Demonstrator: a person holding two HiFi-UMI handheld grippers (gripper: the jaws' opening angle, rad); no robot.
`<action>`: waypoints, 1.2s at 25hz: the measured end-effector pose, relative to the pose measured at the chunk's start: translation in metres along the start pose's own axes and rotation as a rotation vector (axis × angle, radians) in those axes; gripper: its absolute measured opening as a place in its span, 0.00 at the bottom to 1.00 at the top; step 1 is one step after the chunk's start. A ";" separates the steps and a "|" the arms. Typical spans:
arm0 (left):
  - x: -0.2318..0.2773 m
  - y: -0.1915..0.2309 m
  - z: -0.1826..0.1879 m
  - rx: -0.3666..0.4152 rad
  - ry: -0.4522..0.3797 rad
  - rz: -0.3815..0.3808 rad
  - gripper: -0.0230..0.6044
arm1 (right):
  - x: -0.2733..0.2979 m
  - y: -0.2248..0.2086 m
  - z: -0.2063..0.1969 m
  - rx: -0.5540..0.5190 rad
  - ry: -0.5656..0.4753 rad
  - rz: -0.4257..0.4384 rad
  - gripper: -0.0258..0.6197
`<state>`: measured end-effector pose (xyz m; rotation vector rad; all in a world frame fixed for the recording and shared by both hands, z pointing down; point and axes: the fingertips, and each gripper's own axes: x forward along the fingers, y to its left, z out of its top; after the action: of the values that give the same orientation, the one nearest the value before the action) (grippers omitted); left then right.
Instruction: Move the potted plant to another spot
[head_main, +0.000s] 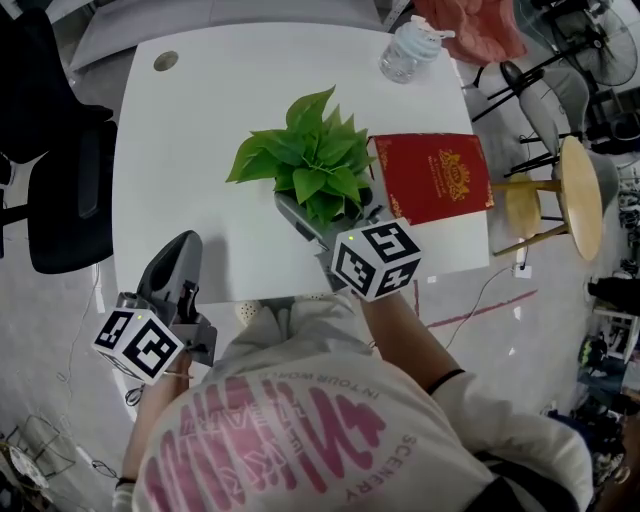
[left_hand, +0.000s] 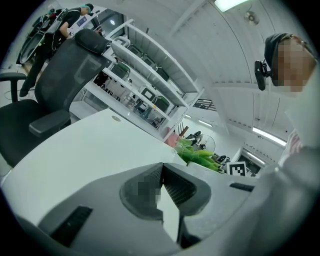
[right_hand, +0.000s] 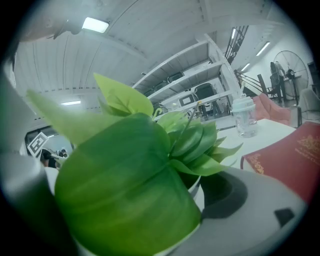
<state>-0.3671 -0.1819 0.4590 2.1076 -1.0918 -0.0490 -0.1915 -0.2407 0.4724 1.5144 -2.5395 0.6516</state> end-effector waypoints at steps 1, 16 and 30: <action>0.001 0.000 -0.001 -0.002 0.002 0.000 0.04 | 0.000 0.000 -0.001 -0.003 0.002 -0.002 0.82; 0.008 -0.004 -0.004 -0.009 0.007 0.006 0.04 | 0.003 -0.004 -0.009 -0.104 0.054 0.000 0.82; -0.003 -0.005 -0.001 -0.020 -0.023 0.018 0.04 | 0.005 -0.004 -0.009 -0.109 0.067 -0.010 0.83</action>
<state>-0.3653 -0.1773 0.4561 2.0842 -1.1192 -0.0760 -0.1913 -0.2424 0.4835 1.4438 -2.4737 0.5435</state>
